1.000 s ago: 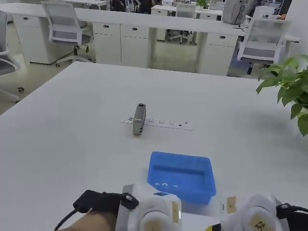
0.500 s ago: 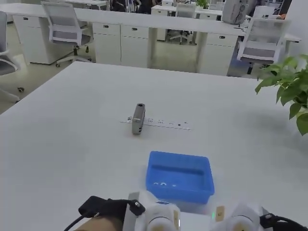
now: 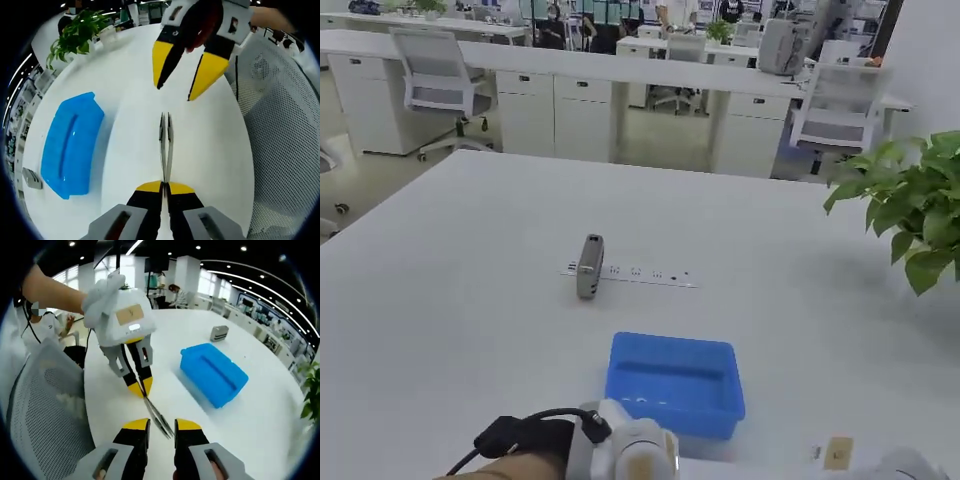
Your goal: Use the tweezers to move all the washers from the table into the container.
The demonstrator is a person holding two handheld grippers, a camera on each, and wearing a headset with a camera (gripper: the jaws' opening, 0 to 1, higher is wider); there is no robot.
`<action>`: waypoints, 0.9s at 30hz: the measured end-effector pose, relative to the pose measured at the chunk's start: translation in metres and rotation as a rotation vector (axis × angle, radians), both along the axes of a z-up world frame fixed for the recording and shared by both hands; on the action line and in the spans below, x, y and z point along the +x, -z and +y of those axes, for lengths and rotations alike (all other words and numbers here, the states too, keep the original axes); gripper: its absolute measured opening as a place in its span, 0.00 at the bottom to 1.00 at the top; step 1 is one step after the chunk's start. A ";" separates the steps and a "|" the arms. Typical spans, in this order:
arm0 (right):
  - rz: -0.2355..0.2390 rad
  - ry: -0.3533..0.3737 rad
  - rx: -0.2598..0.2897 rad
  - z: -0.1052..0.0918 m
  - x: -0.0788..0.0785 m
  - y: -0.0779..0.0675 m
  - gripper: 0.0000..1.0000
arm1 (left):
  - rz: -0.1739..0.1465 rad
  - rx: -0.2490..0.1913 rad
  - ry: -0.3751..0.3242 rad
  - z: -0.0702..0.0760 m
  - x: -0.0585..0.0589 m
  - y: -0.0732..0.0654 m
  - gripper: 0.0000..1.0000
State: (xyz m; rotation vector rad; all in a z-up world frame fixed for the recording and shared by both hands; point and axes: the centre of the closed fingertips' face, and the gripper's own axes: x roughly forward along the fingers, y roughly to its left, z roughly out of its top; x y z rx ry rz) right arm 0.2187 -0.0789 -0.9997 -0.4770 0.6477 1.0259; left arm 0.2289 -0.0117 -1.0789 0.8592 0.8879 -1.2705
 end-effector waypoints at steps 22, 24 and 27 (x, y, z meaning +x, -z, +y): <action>-0.102 0.473 0.305 -0.054 -0.015 -0.071 0.73 | 0.072 -0.240 -0.531 0.047 -0.010 -0.033 0.31; -0.108 0.509 0.336 -0.058 -0.013 -0.071 0.83 | 0.038 -0.288 -0.595 0.057 -0.009 -0.046 0.34; -0.108 0.518 0.347 -0.062 -0.011 -0.068 0.91 | -0.013 -0.341 -0.657 0.069 -0.011 -0.065 0.39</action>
